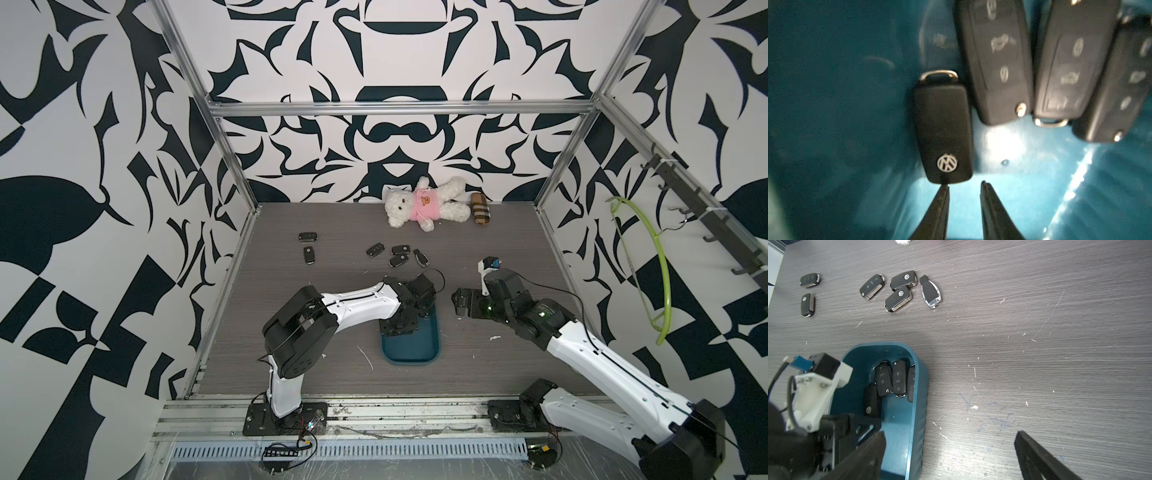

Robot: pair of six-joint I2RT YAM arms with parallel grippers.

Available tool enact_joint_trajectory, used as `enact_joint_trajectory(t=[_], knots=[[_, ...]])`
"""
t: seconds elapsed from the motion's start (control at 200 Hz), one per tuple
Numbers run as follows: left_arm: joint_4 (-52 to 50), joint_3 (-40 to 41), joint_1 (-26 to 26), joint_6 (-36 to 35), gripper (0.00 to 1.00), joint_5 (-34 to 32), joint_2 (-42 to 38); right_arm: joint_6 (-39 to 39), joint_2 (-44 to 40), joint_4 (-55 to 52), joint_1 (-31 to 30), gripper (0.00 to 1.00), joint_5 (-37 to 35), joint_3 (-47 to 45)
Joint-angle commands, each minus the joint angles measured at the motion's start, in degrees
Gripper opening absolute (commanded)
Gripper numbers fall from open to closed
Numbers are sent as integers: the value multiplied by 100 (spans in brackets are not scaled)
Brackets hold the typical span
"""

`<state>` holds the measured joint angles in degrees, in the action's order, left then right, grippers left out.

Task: Place the car key into the storage box
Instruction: Place the car key in the storage box.

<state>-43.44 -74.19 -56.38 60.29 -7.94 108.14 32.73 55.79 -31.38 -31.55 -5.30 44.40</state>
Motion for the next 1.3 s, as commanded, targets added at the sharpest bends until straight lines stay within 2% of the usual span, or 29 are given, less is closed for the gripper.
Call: enact_joint_trajectory(t=[0.0, 0.59, 1.035, 1.295], knots=[[-68, -192, 61, -158, 32, -91, 190, -65, 20, 174, 23, 100, 2, 130], [76, -139, 447, -403, 36, -187, 118, -56, 246, 313, 48, 100, 95, 174], [96, -473, 646, -588, 37, -146, 339, -62, 485, 384, 55, 100, 139, 302], [-50, -376, 646, -518, 42, -49, -88, -104, 690, 424, 76, 100, 170, 471]])
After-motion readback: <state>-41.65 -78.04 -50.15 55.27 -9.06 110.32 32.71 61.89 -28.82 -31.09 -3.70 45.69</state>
